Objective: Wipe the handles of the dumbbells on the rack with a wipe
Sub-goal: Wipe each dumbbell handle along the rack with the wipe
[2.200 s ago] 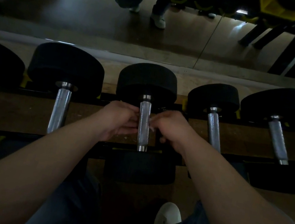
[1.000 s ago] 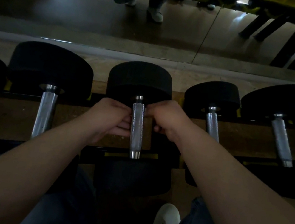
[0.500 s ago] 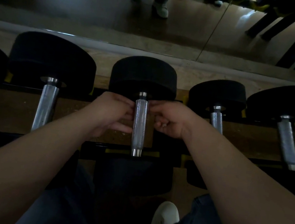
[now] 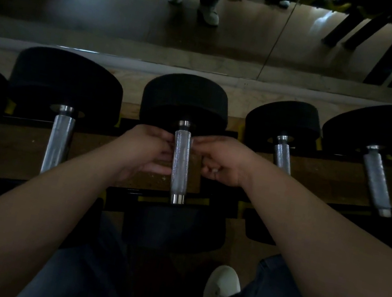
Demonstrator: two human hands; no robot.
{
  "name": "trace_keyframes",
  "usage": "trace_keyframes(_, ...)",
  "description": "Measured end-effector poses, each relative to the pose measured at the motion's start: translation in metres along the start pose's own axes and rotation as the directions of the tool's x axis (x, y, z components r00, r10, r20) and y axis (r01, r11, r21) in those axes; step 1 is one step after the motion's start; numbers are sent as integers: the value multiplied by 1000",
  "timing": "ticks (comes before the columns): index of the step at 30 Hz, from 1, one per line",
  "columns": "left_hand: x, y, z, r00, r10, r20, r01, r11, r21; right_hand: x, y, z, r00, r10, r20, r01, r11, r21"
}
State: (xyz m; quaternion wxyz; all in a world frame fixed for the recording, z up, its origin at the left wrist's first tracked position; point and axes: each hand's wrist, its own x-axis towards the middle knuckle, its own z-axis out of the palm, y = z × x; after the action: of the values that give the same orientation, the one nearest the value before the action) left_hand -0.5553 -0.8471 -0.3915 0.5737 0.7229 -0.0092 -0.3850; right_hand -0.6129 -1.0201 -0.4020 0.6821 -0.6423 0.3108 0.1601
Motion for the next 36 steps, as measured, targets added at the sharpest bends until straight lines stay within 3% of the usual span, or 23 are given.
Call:
trace_keyframes(2, -1, -3, 1, 1000, 0, 5, 0, 1000, -13, -12, 8, 0, 997, 70, 40, -55, 956, -287)
trace_keyframes(5, -2, -6, 1, 1000, -2, 6, 2, 1000, 1, -32, 11, 3, 982, 140, 125, -25, 757, -653)
trace_keyframes(8, -3, -7, 2, 999, 15, -29, -16, 999, -40, -47, 2, 4, 997, 31, 65, 23, 714, -700)
trace_keyframes(10, -6, -8, 1, 992, 90, -89, -92, 995, -29, -52, -5, 1, 991, -135, -1, 105, 776, -622)
trace_keyframes(12, -12, -10, 0, 976, 196, -97, -189, 979, 78, -52, -6, 0, 938, -341, -56, 260, 804, -535)
trace_keyframes(13, -15, -11, 1, 972, 222, -81, -214, 971, 103, -50, -5, 2, 884, -461, -70, 345, 748, -567)
trace_keyframes(16, -18, -13, 0, 976, 202, -78, -195, 977, 81, -39, 0, 11, 725, -682, 92, 461, 383, -800)
trace_keyframes(18, -17, -14, -2, 983, 155, -100, -150, 987, 58, -39, 1, 14, 739, -628, 244, 500, 269, -823)
trace_keyframes(20, -16, -14, -5, 990, 102, -98, -98, 994, 46, -45, 2, 15, 790, -465, 398, 536, 210, -818)
trace_keyframes(22, -16, -13, -7, 996, 60, -71, -57, 998, 35, -49, 6, 16, 811, -335, 479, 561, 215, -800)
trace_keyframes(24, -17, -13, -4, 999, 37, -39, -37, 999, 14, -44, 8, 15, 798, -420, 433, 558, 245, -792)
trace_keyframes(27, -16, -13, -2, 999, 36, -20, -36, 999, -9, -27, 6, 10, 725, -673, 148, 521, 395, -756)
trace_keyframes(29, -15, -13, -2, 999, 35, -7, -36, 999, -25, -20, 6, 8, 706, -708, -4, 495, 497, -712)
trace_keyframes(30, -14, -13, -1, 999, 35, -6, -35, 999, -27, -19, 8, 7, 733, -680, -14, 481, 534, -696)
trace_keyframes(34, -10, -14, 1, 999, 32, 8, -31, 998, -46, -33, 12, 5, 889, -425, 172, 432, 651, -625)
trace_keyframes(36, -7, -14, 2, 1000, 30, 8, -30, 998, -56, -41, 16, 5, 917, -282, 283, 399, 626, -670)
